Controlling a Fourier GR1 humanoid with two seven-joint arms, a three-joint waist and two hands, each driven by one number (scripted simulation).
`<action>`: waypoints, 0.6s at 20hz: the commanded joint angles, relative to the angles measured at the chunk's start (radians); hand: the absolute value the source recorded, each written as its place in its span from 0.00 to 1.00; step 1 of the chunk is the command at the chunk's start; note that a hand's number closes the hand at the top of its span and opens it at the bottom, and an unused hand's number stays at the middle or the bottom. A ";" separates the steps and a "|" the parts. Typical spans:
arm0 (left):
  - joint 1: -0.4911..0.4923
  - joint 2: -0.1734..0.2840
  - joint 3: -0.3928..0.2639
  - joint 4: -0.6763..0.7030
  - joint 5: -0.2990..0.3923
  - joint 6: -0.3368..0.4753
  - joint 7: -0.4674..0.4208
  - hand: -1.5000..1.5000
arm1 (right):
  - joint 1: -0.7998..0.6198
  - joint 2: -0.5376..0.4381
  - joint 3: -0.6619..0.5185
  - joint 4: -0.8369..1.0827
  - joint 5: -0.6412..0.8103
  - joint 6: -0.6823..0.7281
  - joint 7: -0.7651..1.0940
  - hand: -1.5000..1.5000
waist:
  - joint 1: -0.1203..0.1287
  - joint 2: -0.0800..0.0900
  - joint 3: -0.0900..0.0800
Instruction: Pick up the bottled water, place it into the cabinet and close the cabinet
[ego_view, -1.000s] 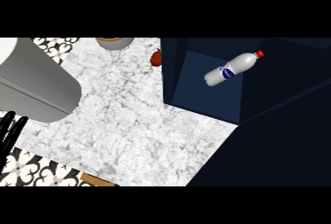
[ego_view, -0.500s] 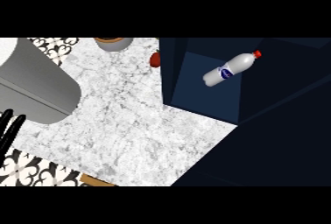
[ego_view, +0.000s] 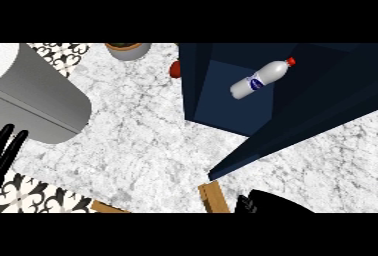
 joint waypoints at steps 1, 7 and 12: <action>-0.004 -0.009 0.000 0.014 -0.001 -0.007 -0.007 0.00 | -0.124 0.098 -0.018 0.163 0.023 -0.098 0.107 1.00 | -0.012 0.000 0.006; 0.006 -0.006 0.009 0.030 0.014 -0.015 0.001 0.00 | -0.361 0.218 -0.089 0.392 0.024 -0.169 0.198 1.00 | -0.019 -0.008 0.014; 0.017 -0.013 0.017 0.041 0.014 -0.015 -0.007 0.00 | -0.566 0.293 -0.199 0.589 0.132 -0.341 0.180 1.00 | -0.054 -0.017 0.019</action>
